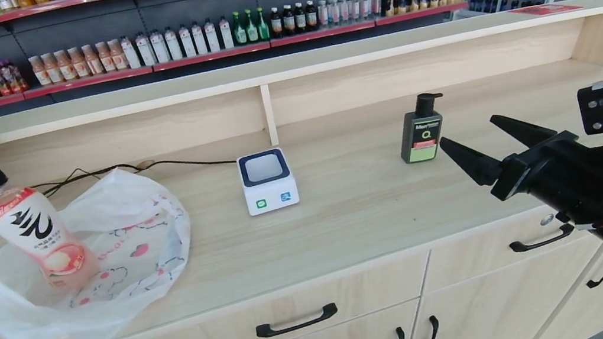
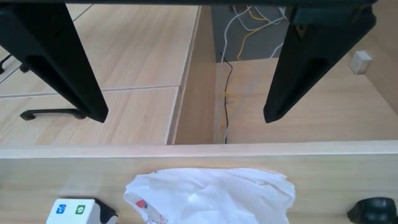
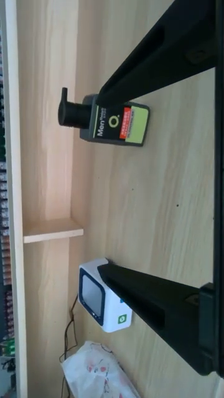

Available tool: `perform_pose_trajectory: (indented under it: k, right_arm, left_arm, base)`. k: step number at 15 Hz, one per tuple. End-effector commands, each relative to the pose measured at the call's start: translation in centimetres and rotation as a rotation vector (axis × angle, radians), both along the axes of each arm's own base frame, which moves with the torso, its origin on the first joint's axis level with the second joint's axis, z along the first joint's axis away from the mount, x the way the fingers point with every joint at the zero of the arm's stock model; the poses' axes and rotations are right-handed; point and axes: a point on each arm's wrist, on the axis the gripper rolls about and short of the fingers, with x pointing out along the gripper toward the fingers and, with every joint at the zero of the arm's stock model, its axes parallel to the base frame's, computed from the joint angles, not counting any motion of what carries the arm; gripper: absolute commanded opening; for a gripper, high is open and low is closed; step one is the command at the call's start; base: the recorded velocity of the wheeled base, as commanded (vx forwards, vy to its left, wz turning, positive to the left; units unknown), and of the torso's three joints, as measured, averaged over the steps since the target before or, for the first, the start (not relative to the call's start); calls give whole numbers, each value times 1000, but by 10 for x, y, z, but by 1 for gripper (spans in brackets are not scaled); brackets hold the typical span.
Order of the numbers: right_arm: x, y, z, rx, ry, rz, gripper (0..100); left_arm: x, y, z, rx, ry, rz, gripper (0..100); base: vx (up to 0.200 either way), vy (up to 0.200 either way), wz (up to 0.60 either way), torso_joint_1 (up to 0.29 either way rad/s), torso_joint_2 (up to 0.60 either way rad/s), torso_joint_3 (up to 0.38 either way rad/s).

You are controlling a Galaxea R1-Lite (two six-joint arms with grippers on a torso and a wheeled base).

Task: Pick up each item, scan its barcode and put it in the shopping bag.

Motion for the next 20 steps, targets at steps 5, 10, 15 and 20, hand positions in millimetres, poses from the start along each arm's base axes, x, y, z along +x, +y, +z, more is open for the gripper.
perform_pose_trajectory:
  k: [5,10,15,20]
  right_arm:
    - [-2,0,0,-1,-1,1,100]
    - [-2,0,-1,-2,3,1,100]
    - [-2,1,-1,-7,4,3,100]
    - [0,0,-7,-14,25,-3,100]
  left_arm:
    - [0,0,0,-1,0,1,100]
    - [0,0,0,-1,0,1,100]
    - [0,0,0,1,0,1,100]
    - [0,0,0,-1,0,1,100]
  base:
    - [0,-200,0,2,2,2]
    - [200,-80,0,-3,-1,3]
    - [40,0,0,3,0,0]
    - [0,0,240,1,0,2]
